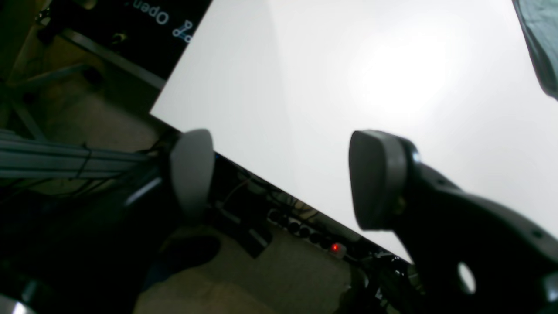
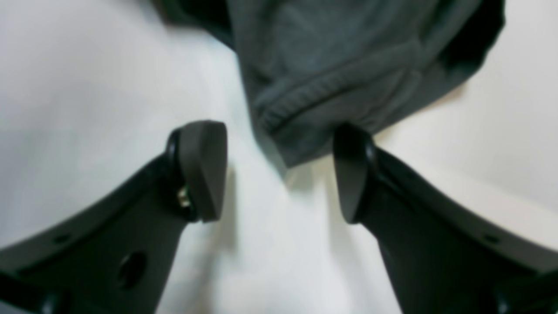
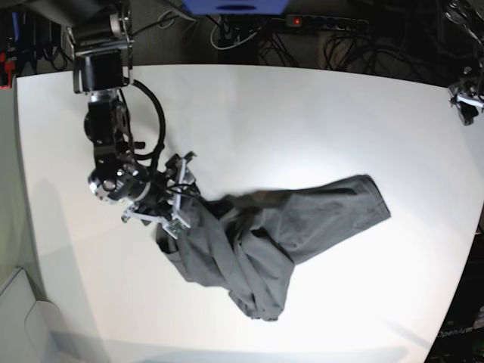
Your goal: Layout the t-shirt on the table in an organized manner, then fold the t-shirt properly
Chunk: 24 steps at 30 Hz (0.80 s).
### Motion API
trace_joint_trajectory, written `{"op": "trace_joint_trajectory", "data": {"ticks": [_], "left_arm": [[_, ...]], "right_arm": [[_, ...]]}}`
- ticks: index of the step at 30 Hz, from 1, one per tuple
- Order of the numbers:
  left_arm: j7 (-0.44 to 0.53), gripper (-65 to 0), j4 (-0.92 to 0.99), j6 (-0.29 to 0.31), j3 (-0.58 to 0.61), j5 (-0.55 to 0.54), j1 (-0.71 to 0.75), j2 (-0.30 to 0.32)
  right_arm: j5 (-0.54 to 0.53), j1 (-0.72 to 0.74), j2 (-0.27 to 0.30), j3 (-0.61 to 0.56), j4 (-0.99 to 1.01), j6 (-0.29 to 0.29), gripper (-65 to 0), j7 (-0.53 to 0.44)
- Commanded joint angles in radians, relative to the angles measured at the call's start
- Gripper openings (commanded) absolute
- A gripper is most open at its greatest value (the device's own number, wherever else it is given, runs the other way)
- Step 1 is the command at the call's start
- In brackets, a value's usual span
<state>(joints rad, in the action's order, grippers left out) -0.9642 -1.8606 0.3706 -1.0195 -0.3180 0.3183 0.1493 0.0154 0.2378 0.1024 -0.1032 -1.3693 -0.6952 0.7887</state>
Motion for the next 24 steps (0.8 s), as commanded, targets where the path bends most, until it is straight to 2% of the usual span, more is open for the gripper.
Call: {"op": "trace_joint_trajectory", "data": {"ticks": [1, 4, 6, 8, 11, 15, 19, 24], "left_arm": [[0.021, -17.7, -0.017, -0.002, -0.008, -0.002, 0.002, 0.016], [0.021, -17.8, -0.017, -0.002, -0.008, -0.002, 0.002, 0.016], [0.021, -17.8, -0.017, -0.002, -0.008, -0.002, 0.002, 0.016], [0.021, -17.8, -0.015, -0.002, -0.008, -0.002, 0.002, 0.016], [0.021, -17.8, -0.015, -0.002, -0.009, -0.002, 0.002, 0.016], [0.021, -17.8, -0.015, -0.002, -0.009, -0.002, 0.002, 0.016], [0.021, -17.8, -0.015, -0.002, -0.009, -0.003, 0.002, 0.016], [0.021, -17.8, -0.017, -0.002, -0.008, -0.008, -0.001, 0.016]], "right_arm": [[-0.013, 0.034, 0.003, 0.000, -0.014, -0.003, -31.6, -0.048], [-0.010, 0.048, -0.026, -0.003, 0.032, -0.003, -44.0, -0.117], [-0.009, 0.081, -0.030, 0.000, 0.070, -0.003, -55.6, -0.130], [-0.009, 0.110, -0.030, 0.000, 0.110, -0.003, -63.7, -0.130], [-0.009, 0.160, -0.022, 0.000, 0.159, -0.003, -65.0, -0.130], [-0.009, 0.208, 0.023, 0.000, 0.158, -0.003, -65.0, -0.130], [-0.009, 0.262, 0.092, 0.076, 0.061, -0.003, -65.0, -0.099], [-0.009, 0.407, 0.158, 0.171, 0.023, -0.003, -65.0, -0.050]]}}
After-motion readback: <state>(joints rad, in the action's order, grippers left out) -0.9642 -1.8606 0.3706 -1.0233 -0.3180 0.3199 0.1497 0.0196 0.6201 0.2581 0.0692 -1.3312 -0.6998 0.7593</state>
